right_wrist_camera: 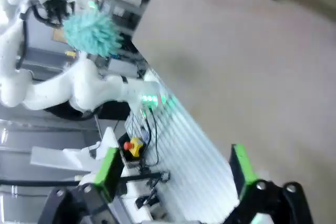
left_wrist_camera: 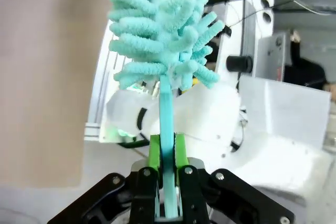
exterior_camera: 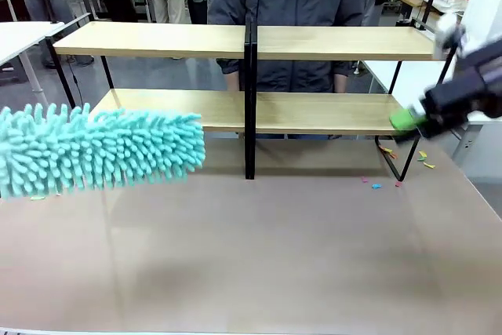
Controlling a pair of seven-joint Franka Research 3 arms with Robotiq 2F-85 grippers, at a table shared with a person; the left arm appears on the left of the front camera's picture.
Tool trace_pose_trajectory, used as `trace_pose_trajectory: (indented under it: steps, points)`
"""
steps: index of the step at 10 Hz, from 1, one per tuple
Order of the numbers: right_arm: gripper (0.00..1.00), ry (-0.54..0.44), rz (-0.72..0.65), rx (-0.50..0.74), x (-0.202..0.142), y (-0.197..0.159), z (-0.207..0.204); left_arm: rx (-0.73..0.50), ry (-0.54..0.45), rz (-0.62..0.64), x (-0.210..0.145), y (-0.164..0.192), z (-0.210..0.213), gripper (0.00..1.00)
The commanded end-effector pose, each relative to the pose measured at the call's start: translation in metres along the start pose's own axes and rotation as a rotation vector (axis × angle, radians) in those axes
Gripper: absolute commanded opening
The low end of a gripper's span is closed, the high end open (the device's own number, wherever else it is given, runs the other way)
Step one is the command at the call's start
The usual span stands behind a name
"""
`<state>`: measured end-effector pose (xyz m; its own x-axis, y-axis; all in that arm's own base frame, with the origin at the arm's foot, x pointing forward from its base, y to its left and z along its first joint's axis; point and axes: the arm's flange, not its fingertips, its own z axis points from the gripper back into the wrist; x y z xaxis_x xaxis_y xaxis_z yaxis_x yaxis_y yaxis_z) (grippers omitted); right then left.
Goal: Clean the shelves.
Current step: Place the Duster on the table.
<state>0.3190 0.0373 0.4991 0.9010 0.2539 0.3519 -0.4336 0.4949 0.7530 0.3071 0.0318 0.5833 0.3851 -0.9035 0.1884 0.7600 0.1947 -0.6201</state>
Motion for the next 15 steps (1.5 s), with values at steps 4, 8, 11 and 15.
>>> trace_pose_trajectory:
  steps: [4,8,11,15]
  points:
    - [1.0,0.028,-0.128,-0.023,-0.014,-0.035,0.012,-0.025,0.052,0.089,-0.002,0.088,-0.037,0.12]
    - [1.0,0.028,-0.128,-0.023,-0.014,-0.035,0.012,-0.047,0.108,0.218,0.008,0.132,-0.055,0.12]
    - [1.0,0.028,-0.128,-0.023,-0.014,-0.035,0.012,-0.065,0.123,0.228,0.014,0.137,-0.052,0.12]
    - [1.0,0.028,-0.128,-0.023,-0.014,-0.035,0.012,0.099,0.06,0.274,0.02,0.133,-0.045,1.0]
